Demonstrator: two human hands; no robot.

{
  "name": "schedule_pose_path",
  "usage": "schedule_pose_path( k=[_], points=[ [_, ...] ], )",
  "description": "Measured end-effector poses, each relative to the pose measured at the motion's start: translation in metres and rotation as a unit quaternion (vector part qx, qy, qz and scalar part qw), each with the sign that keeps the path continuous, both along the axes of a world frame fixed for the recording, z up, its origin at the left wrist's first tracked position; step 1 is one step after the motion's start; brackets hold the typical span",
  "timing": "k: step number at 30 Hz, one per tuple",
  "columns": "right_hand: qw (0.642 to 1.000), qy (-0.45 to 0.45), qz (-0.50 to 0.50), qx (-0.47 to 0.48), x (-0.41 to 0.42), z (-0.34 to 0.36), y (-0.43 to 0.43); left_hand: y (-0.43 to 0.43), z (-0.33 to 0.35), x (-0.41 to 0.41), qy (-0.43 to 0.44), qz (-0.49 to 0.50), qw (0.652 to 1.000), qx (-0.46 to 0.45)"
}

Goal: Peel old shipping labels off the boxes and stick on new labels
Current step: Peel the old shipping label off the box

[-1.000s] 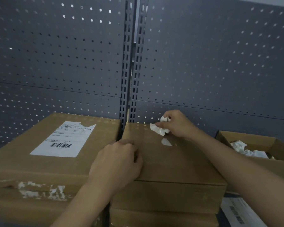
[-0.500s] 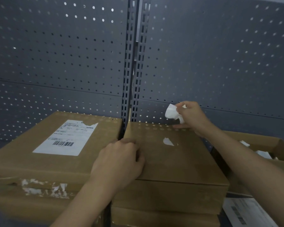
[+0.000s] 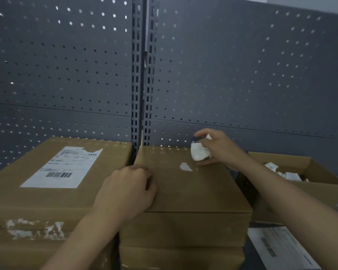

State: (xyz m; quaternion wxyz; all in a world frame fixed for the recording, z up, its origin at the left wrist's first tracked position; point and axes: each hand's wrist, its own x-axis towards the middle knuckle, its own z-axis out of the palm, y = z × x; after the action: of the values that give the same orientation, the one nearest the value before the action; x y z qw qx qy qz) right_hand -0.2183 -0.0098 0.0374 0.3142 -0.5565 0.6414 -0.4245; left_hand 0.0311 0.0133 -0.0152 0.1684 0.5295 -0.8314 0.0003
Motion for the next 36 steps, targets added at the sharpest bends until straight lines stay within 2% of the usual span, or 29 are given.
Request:
schedule_pose_path(
  k=[3,9,15,21,25,29,36],
  points=[
    [0.999,0.01,0.022,-0.031,-0.007,-0.002,0.006,0.0,0.001,0.0,-0.001,-0.005,1.0,0.01],
    [0.993,0.101,-0.031,-0.042,-0.014,-0.008,0.012,-0.001,0.001,0.0,-0.005,-0.008,1.0,0.016],
    [0.988,0.151,0.042,-0.011,-0.011,-0.003,0.022,-0.002,0.005,-0.002,-0.005,0.002,1.0,0.028],
    [0.949,0.3,0.09,-0.043,-0.001,-0.01,0.014,-0.005,0.012,-0.018,-0.004,0.031,1.0,0.004],
    [0.918,0.36,0.146,-0.076,-0.001,-0.017,0.006,-0.012,0.0,-0.033,0.026,-0.004,1.0,-0.01],
    [0.902,0.39,0.163,-0.089,0.001,-0.023,0.0,-0.016,-0.009,-0.035,0.061,-0.021,0.998,0.015],
    [0.881,0.411,0.186,-0.145,0.001,-0.029,-0.005,-0.018,-0.016,-0.034,0.064,-0.008,0.998,0.007]
  ],
)
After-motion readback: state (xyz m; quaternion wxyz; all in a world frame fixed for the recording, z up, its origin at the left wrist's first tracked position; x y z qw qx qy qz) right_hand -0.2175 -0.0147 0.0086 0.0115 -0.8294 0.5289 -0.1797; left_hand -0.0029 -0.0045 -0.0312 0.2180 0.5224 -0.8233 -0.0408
